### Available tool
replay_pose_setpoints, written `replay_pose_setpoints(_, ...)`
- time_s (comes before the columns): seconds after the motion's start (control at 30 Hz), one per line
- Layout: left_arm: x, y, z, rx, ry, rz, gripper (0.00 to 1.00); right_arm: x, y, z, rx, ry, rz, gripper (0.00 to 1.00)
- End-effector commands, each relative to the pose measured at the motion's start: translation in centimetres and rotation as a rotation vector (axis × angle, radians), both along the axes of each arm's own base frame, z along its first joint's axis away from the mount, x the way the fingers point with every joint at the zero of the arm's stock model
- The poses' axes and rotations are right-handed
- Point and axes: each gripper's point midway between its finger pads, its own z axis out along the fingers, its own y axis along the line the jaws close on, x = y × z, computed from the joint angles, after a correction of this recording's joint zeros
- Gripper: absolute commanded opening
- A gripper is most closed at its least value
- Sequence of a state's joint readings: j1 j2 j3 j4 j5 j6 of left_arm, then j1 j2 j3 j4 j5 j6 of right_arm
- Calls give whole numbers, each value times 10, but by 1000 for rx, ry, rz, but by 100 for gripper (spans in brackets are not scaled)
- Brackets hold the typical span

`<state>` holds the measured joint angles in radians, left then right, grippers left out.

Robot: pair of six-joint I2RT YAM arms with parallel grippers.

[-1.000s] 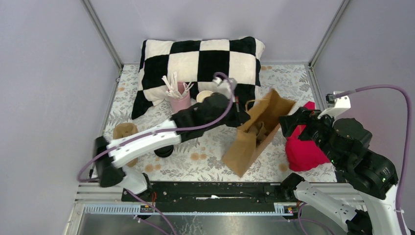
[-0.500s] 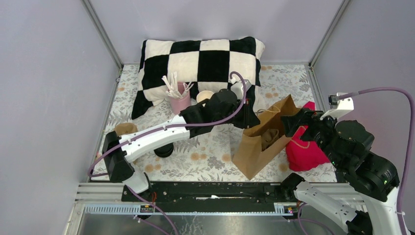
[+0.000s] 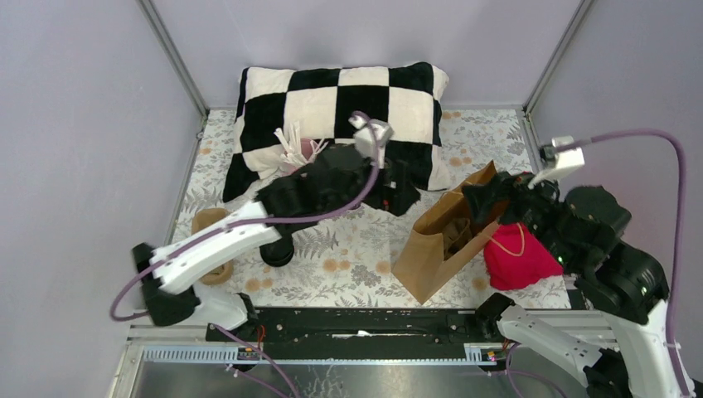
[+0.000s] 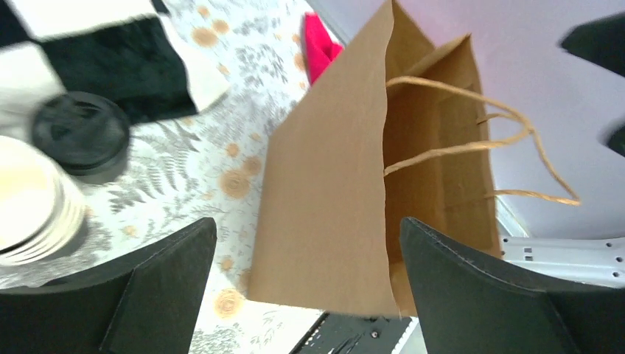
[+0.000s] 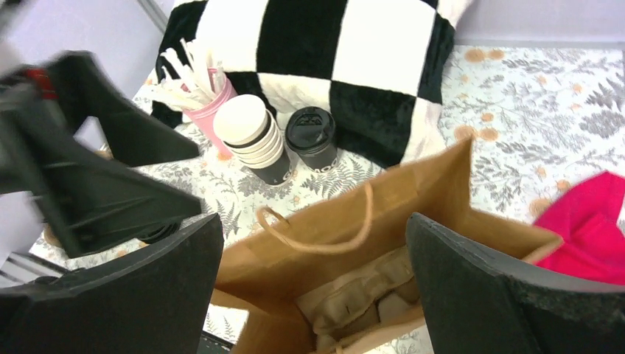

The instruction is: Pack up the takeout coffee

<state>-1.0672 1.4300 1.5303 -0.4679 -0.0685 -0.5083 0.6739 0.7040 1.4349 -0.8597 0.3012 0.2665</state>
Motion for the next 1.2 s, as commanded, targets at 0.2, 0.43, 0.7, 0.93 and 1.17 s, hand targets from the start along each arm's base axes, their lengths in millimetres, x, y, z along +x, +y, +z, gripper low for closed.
replay_pose_setpoints(0.2,-4,150,33,51,-205,309,99,80,99,23,-154,42,226,100)
replay_pose_setpoints(0.43,-27,170,20,13,-161,276,99,125,147,9,-123,144,239,100)
replay_pose_setpoints(0.7,-16,158,0,75,-127,283,99,122,173,-19,-157,239,275,100)
replay_pose_setpoints(0.93,12,133,-4,90,-93,269,99,117,129,-7,-211,184,132,100)
replay_pose_setpoints(1.17,29,101,-1,78,-43,196,99,102,83,1,-252,135,1,100)
